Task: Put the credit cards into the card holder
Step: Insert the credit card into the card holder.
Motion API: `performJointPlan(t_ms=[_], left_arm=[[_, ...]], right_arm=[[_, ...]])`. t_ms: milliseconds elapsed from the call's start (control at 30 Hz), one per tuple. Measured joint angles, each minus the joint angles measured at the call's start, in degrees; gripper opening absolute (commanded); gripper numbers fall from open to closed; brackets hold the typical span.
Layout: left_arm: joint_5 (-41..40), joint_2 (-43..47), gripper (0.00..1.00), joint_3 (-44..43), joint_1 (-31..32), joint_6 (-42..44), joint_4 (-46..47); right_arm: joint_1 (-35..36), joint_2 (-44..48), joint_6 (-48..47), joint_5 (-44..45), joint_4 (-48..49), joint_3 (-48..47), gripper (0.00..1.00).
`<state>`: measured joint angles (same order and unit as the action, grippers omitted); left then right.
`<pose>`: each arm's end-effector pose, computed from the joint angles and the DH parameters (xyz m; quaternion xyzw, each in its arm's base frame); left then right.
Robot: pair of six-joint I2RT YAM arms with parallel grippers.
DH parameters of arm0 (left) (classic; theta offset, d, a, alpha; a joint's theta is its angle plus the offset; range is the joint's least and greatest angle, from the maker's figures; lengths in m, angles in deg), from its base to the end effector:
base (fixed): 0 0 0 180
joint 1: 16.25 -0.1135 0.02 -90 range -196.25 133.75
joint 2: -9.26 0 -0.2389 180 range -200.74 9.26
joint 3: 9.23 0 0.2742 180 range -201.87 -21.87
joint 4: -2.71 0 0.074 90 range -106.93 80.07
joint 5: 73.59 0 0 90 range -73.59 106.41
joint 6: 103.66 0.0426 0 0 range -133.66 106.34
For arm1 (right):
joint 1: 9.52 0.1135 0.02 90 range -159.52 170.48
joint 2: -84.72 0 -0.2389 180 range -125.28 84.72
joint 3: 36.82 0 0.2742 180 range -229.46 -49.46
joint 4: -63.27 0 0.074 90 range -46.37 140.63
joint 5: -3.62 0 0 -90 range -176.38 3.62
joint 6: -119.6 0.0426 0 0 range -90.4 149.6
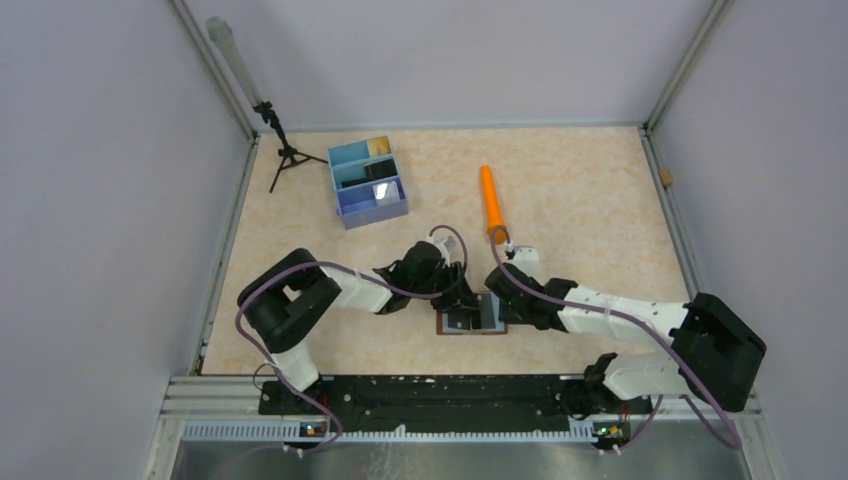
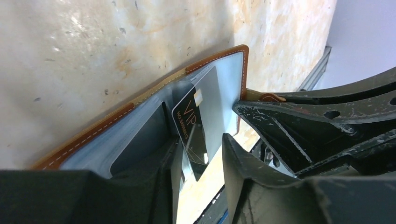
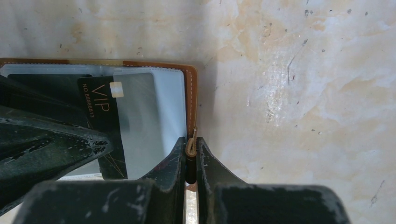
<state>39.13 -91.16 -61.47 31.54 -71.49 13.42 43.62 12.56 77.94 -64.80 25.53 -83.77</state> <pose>0.2135 -0.2599 0.0752 0.0099 0.8834 -0.4524 0.1215 0.1604 0.1879 0.1229 0.0037 0.9561 0.0627 0.2863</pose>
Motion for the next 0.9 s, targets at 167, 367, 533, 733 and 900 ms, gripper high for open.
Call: performJointPlan(t_ms=[167,367,533,733,900], left_arm=[[-3.9,4.3,0.54,-1.5,0.0,3.3,-8.4],[-7.5,8.0,0.55,-1.7,0.2,5.5,-14.8],[-7.7,8.1,0.54,-1.9,0.7,5.7,-15.4],[-6.4,5.6,0.52,-2.7,1.1,5.1,-12.7],[-5.5,3.8,0.52,-2.8,1.7,4.1,-9.8]], right_arm=[[0.0,0.4,0.4,0.0,0.1,0.0,0.0],[0.0,0.9,0.4,0.0,0.1,0.0,0.0],[0.0,0.9,0.3,-0.1,0.2,0.1,0.0],[0.0,1.3,0.3,-0.3,0.2,0.2,0.08],[0.0,2.4,0.3,-0.6,0.6,0.6,0.1]])
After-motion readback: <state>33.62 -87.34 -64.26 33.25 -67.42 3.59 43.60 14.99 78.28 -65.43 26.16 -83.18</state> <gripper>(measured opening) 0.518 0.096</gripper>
